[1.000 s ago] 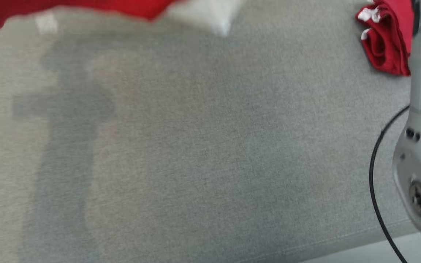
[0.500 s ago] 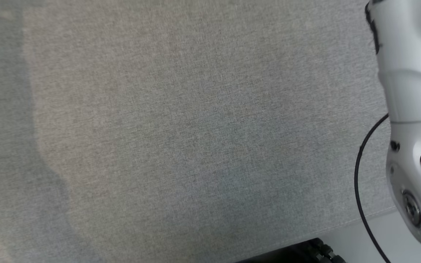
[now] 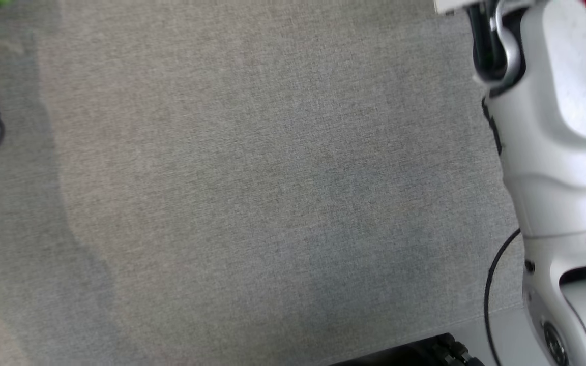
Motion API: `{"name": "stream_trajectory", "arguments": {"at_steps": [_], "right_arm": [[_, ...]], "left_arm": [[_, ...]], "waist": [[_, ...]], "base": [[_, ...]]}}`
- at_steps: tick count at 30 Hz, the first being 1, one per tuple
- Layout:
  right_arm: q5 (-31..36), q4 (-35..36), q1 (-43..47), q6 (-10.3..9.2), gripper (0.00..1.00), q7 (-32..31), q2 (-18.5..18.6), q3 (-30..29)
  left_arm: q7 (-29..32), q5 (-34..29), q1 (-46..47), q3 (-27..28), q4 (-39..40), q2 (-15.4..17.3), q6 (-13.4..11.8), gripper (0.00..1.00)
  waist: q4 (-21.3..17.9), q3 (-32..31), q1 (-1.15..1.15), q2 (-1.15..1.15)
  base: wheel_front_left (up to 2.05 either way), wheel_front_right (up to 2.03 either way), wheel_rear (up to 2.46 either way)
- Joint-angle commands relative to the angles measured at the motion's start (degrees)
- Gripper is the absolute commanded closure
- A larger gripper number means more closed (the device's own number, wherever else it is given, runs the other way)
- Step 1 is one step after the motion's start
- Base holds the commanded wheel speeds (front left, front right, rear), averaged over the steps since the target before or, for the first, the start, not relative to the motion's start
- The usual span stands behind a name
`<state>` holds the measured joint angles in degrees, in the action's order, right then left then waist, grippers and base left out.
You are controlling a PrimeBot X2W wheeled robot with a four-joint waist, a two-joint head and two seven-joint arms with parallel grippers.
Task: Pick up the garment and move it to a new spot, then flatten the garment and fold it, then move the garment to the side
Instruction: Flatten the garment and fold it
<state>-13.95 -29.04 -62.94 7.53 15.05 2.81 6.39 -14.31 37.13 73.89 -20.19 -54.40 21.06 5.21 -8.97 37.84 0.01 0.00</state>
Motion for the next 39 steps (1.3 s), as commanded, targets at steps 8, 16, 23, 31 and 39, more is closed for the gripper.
{"name": "stream_trajectory", "arguments": {"at_steps": [8,16,23,31,39], "right_arm": [[-1.6,1.11,15.23,-0.09,1.0,0.16,0.19,-1.35],[-3.63,4.69,31.24,-0.1,1.0,0.17,0.2,-3.06],[-6.49,10.4,43.82,-0.09,1.0,0.17,0.19,-3.71],[-7.28,17.95,56.98,-0.09,1.0,0.16,0.19,-4.89],[-6.11,26.99,69.4,-0.09,1.0,-1.08,0.16,-7.42]], "left_arm": [[-0.98,1.98,-13.15,1.27,1.38,-1.96,1.14,1.0],[-0.94,3.19,-32.36,5.72,9.47,-3.28,1.45,1.0],[-0.93,3.6,-49.59,10.73,20.03,-6.35,1.1,1.0],[-0.89,2.22,-65.31,12.41,30.78,-9.94,-0.53,1.0],[1.46,3.93,-77.28,12.49,42.18,-10.68,-3.5,1.0]], "waist": [[4.08,-11.3,-0.01,0.0],[5.39,-21.08,-0.01,0.0],[5.85,-26.58,-0.01,0.0],[6.66,-31.09,-0.01,0.0],[7.26,-33.99,-0.01,0.0]], "base": [[0.0,0.0,0.0],[0.0,0.0,0.0],[0.0,0.0,0.0],[0.0,0.0,0.0],[0.0,0.0,0.0]]}}
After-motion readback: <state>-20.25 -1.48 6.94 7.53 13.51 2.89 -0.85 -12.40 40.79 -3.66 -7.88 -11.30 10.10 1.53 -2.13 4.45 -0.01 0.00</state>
